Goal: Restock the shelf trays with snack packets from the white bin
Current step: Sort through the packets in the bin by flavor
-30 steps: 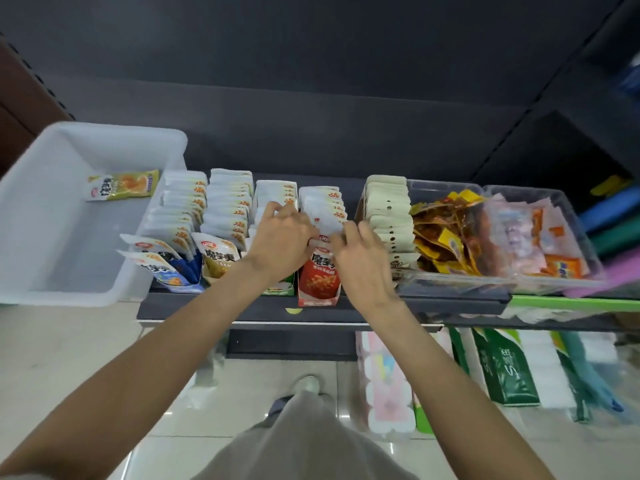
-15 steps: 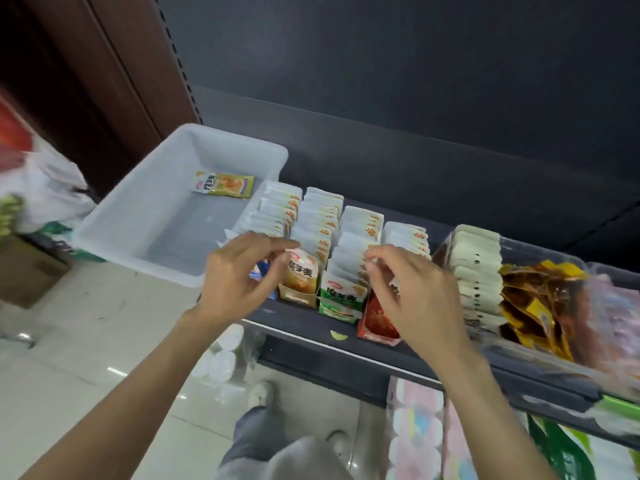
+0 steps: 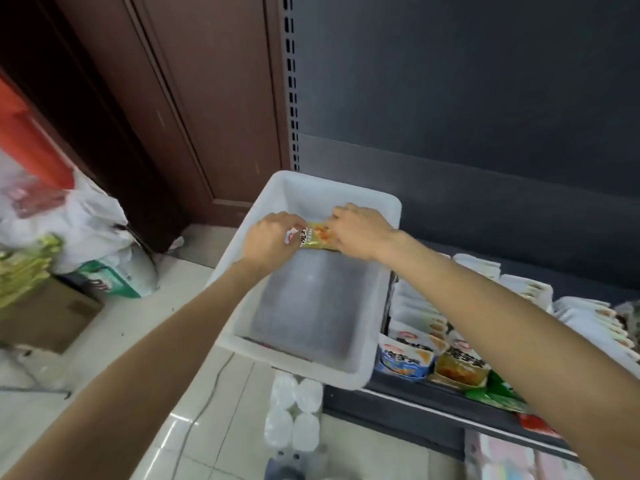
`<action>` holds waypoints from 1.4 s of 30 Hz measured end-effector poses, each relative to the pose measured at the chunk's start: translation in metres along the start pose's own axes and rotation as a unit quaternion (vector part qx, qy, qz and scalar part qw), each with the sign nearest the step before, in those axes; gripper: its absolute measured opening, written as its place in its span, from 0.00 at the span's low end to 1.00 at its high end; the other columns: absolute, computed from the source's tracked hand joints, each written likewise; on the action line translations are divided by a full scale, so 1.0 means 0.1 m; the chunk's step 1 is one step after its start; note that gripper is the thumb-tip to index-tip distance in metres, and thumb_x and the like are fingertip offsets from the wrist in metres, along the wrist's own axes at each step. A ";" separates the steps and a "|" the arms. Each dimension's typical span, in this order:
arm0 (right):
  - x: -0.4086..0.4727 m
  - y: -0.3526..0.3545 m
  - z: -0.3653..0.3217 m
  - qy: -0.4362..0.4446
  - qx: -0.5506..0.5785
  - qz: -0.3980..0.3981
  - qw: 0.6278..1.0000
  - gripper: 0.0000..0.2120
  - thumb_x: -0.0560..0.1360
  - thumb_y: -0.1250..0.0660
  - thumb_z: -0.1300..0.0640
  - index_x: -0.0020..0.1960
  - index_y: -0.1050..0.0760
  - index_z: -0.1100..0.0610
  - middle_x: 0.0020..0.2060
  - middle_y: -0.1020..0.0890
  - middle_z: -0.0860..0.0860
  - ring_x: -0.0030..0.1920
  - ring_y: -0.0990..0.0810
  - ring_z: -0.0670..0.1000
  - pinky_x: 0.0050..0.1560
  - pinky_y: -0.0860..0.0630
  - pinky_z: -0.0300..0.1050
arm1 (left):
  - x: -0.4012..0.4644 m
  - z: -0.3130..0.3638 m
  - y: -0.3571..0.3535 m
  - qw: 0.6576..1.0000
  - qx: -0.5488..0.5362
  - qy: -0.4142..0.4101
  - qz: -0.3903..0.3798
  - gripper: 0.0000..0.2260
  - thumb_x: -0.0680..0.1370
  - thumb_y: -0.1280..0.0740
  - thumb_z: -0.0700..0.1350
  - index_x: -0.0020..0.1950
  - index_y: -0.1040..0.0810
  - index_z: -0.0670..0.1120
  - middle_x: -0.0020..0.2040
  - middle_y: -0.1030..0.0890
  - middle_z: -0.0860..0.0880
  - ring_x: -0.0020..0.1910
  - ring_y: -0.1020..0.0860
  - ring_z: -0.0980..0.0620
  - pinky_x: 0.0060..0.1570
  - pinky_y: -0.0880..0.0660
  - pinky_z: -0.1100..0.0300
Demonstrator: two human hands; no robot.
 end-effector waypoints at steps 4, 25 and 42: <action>0.56 -0.43 0.11 -0.052 0.062 -0.090 0.993 0.13 0.77 0.39 0.53 0.60 0.27 0.56 0.57 0.25 0.55 0.59 0.26 0.57 0.50 0.27 0.48 | 0.21 -0.40 -0.47 0.993 0.035 0.056 -0.095 0.18 0.77 0.38 0.44 0.67 0.30 0.49 0.62 0.26 0.46 0.60 0.28 0.44 0.55 0.30 0.52; 0.30 -0.97 0.31 -0.398 0.162 -0.032 0.902 0.14 0.77 0.39 0.61 0.63 0.33 0.60 0.61 0.25 0.57 0.61 0.25 0.58 0.55 0.29 0.48 | 0.03 -0.74 -1.26 0.922 -0.255 0.241 -0.162 0.18 0.76 0.34 0.46 0.65 0.28 0.44 0.61 0.24 0.45 0.60 0.26 0.47 0.56 0.32 0.58; -2.26 0.40 0.09 -0.351 0.600 0.354 0.625 0.30 0.66 0.27 0.51 0.64 0.35 0.45 0.51 0.18 0.46 0.44 0.17 0.49 0.38 0.22 0.40 | -0.65 1.52 0.28 0.864 -0.427 -0.125 -0.236 0.08 0.69 0.24 0.44 0.45 0.21 0.51 0.40 0.16 0.53 0.38 0.18 0.55 0.39 0.21 0.57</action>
Point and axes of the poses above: each hand's wrist, its own x-axis towards the middle knuckle, its own y-axis out of the back of the hand, z = x × y, the point moved 10 cm from there along x, towards the middle knuckle
